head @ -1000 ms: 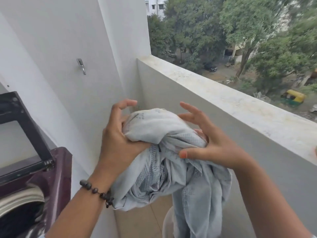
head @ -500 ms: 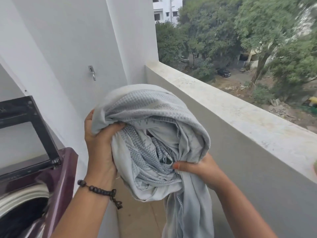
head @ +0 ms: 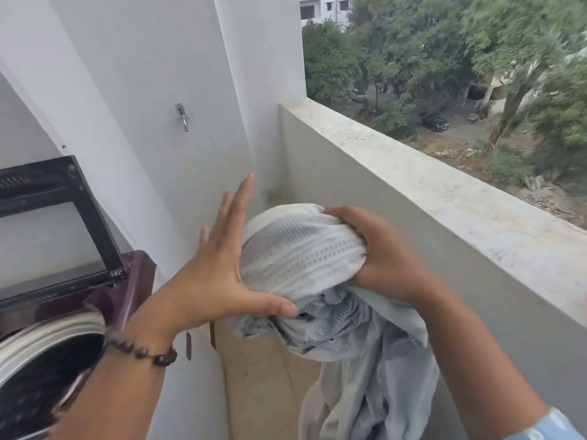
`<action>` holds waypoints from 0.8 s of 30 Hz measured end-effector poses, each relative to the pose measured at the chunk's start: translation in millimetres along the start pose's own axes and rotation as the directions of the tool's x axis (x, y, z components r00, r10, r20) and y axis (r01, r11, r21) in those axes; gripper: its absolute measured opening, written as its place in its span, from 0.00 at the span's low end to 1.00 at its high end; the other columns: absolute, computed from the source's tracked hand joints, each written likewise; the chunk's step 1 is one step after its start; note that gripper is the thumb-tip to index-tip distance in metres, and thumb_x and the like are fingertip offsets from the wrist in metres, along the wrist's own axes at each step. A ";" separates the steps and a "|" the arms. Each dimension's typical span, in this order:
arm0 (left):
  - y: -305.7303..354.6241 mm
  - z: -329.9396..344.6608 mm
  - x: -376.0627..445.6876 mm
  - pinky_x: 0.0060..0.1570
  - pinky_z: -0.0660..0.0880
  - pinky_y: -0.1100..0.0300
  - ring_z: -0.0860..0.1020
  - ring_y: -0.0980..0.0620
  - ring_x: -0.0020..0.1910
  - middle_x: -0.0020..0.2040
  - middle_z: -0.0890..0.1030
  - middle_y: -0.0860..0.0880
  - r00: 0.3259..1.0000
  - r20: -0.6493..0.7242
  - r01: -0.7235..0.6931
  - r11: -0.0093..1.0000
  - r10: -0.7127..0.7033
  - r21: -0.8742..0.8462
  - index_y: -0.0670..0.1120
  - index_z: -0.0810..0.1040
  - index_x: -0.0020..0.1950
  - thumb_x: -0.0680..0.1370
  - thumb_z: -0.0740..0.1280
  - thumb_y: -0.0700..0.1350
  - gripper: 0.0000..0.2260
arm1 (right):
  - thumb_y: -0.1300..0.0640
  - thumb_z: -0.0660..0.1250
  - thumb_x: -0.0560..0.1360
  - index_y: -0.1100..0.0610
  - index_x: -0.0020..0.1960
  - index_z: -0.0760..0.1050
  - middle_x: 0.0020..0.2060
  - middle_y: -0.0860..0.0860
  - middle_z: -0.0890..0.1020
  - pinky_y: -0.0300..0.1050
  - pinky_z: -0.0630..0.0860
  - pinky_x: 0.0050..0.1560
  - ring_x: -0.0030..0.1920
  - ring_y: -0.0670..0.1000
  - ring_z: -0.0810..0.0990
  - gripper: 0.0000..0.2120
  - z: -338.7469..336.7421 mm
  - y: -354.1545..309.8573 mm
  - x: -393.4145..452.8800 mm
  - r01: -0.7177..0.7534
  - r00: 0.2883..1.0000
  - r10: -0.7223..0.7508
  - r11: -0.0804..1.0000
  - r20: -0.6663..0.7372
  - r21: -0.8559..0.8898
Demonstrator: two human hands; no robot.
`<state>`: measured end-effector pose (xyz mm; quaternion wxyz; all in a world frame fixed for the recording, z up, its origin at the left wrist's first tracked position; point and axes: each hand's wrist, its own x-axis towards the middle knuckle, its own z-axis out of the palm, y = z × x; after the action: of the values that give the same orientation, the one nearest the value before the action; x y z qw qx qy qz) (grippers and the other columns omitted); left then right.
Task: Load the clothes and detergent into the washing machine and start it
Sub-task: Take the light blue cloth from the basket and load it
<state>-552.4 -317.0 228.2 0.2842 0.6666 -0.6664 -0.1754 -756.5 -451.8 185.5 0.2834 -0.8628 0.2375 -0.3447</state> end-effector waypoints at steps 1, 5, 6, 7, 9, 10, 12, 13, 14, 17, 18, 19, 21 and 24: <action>7.7 10.6 4.7 0.76 0.39 0.44 0.38 0.65 0.77 0.79 0.41 0.64 0.999 0.052 -0.018 0.988 0.010 0.152 0.71 0.28 0.71 0.53 0.77 0.69 0.65 | 0.55 0.77 0.63 0.46 0.66 0.72 0.54 0.44 0.79 0.50 0.75 0.55 0.55 0.46 0.78 0.33 2.8 -6.6 2.3 0.062 0.997 -0.058 0.995 0.053 -0.082; 16.6 42.6 11.5 0.74 0.55 0.40 0.68 0.59 0.67 0.69 0.68 0.65 0.997 -0.038 -0.058 0.964 0.070 0.260 0.67 0.39 0.76 0.59 0.76 0.66 0.58 | 0.52 0.75 0.65 0.46 0.67 0.69 0.49 0.47 0.76 0.50 0.74 0.52 0.51 0.49 0.76 0.32 0.7 -19.0 2.3 0.169 0.980 -0.142 0.962 0.136 -0.215; 15.0 46.5 10.7 0.70 0.66 0.43 0.72 0.60 0.60 0.63 0.71 0.67 0.991 -0.099 -0.073 0.979 0.093 0.191 0.67 0.46 0.76 0.59 0.76 0.63 0.53 | 0.51 0.75 0.66 0.46 0.68 0.69 0.50 0.47 0.76 0.51 0.74 0.52 0.52 0.49 0.76 0.32 -1.2 -18.7 -0.4 0.163 0.981 -0.136 0.966 0.138 -0.203; 13.9 49.7 9.8 0.61 0.74 0.46 0.75 0.59 0.54 0.58 0.74 0.65 0.982 -0.151 -0.092 0.989 0.110 0.120 0.66 0.52 0.74 0.59 0.77 0.61 0.49 | 0.51 0.75 0.66 0.45 0.68 0.68 0.51 0.46 0.75 0.51 0.73 0.55 0.54 0.49 0.75 0.33 -2.8 -17.9 -2.8 0.150 0.981 -0.123 0.971 0.148 -0.184; 14.0 54.9 10.0 0.45 0.80 0.51 0.80 0.57 0.46 0.52 0.79 0.59 0.963 -0.247 -0.107 0.994 0.107 0.013 0.65 0.60 0.69 0.59 0.80 0.57 0.44 | 0.49 0.77 0.65 0.42 0.71 0.64 0.58 0.44 0.74 0.52 0.71 0.61 0.61 0.46 0.72 0.38 -7.1 -15.8 -6.1 0.115 0.979 -0.089 0.984 0.184 -0.137; 13.2 56.6 10.7 0.41 0.80 0.51 0.81 0.57 0.43 0.48 0.81 0.57 0.951 -0.294 -0.108 0.994 0.095 -0.029 0.63 0.62 0.67 0.59 0.80 0.56 0.42 | 0.49 0.77 0.66 0.40 0.72 0.61 0.61 0.44 0.72 0.52 0.69 0.64 0.64 0.45 0.70 0.40 -10.0 -12.8 -7.2 0.081 0.977 -0.060 0.992 0.203 -0.096; 12.6 56.4 11.8 0.38 0.80 0.52 0.82 0.57 0.39 0.44 0.82 0.55 0.924 -0.379 -0.106 0.987 0.052 -0.124 0.61 0.64 0.65 0.58 0.81 0.56 0.40 | 0.50 0.79 0.65 0.36 0.74 0.55 0.67 0.42 0.69 0.52 0.68 0.68 0.69 0.44 0.68 0.46 -19.2 -2.4 -12.1 -0.037 0.967 0.029 0.999 0.252 0.026; 11.4 54.1 12.0 0.39 0.81 0.53 0.82 0.58 0.40 0.44 0.83 0.55 0.912 -0.410 -0.107 0.977 0.023 -0.183 0.60 0.64 0.64 0.58 0.81 0.55 0.40 | 0.49 0.80 0.64 0.34 0.74 0.52 0.69 0.41 0.67 0.53 0.68 0.69 0.70 0.44 0.68 0.50 -24.2 4.0 -16.1 -0.106 0.960 0.078 0.990 0.270 0.091; 9.4 50.7 12.0 0.41 0.81 0.55 0.83 0.58 0.42 0.46 0.83 0.56 0.902 -0.431 -0.114 0.963 -0.002 -0.244 0.60 0.65 0.64 0.58 0.81 0.53 0.40 | 0.46 0.80 0.62 0.31 0.74 0.50 0.71 0.39 0.65 0.53 0.67 0.70 0.70 0.43 0.67 0.52 -28.3 10.6 -21.3 -0.170 0.952 0.125 0.975 0.278 0.144; -1.0 36.7 14.1 0.48 0.81 0.56 0.83 0.54 0.51 0.52 0.83 0.53 0.869 -0.491 -0.192 0.878 -0.054 -0.438 0.59 0.66 0.64 0.57 0.82 0.49 0.40 | 0.43 0.80 0.58 0.31 0.75 0.50 0.72 0.33 0.62 0.41 0.65 0.69 0.71 0.33 0.62 0.55 -29.9 31.3 -43.3 -0.300 0.937 0.223 0.908 0.270 0.293; -5.2 32.4 15.2 0.51 0.81 0.55 0.82 0.52 0.54 0.54 0.83 0.50 0.852 -0.518 -0.227 0.838 -0.076 -0.496 0.57 0.67 0.64 0.57 0.82 0.48 0.40 | 0.43 0.80 0.57 0.33 0.75 0.51 0.72 0.32 0.63 0.39 0.66 0.68 0.71 0.33 0.63 0.56 -26.6 37.4 -50.3 -0.330 0.933 0.244 0.873 0.263 0.360; -7.0 29.1 15.9 0.53 0.80 0.54 0.82 0.50 0.56 0.56 0.82 0.48 0.833 -0.545 -0.261 0.799 -0.098 -0.542 0.55 0.67 0.64 0.56 0.81 0.46 0.40 | 0.43 0.81 0.57 0.36 0.76 0.52 0.72 0.34 0.65 0.41 0.67 0.67 0.71 0.36 0.65 0.56 -22.0 43.5 -56.2 -0.351 0.931 0.261 0.833 0.256 0.428; -8.4 26.7 17.1 0.54 0.79 0.56 0.81 0.52 0.58 0.58 0.81 0.50 0.795 -0.586 -0.302 0.733 -0.160 -0.610 0.51 0.68 0.65 0.56 0.81 0.42 0.41 | 0.42 0.83 0.54 0.45 0.76 0.57 0.71 0.43 0.71 0.46 0.72 0.65 0.70 0.47 0.71 0.57 -9.7 54.7 -65.3 -0.387 0.922 0.301 0.734 0.242 0.558; -9.7 29.3 18.2 0.58 0.78 0.52 0.79 0.49 0.62 0.64 0.78 0.47 0.759 -0.604 -0.362 0.614 -0.242 -0.701 0.49 0.69 0.66 0.56 0.80 0.37 0.41 | 0.43 0.85 0.50 0.56 0.71 0.67 0.62 0.50 0.81 0.43 0.78 0.56 0.62 0.52 0.79 0.54 4.4 51.5 -63.7 -0.390 0.918 0.310 0.603 0.247 0.696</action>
<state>-561.8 -339.7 202.1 0.7638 0.4650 -0.4019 -0.1968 -805.7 -449.3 120.0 0.6782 -0.6285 0.2290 -0.3042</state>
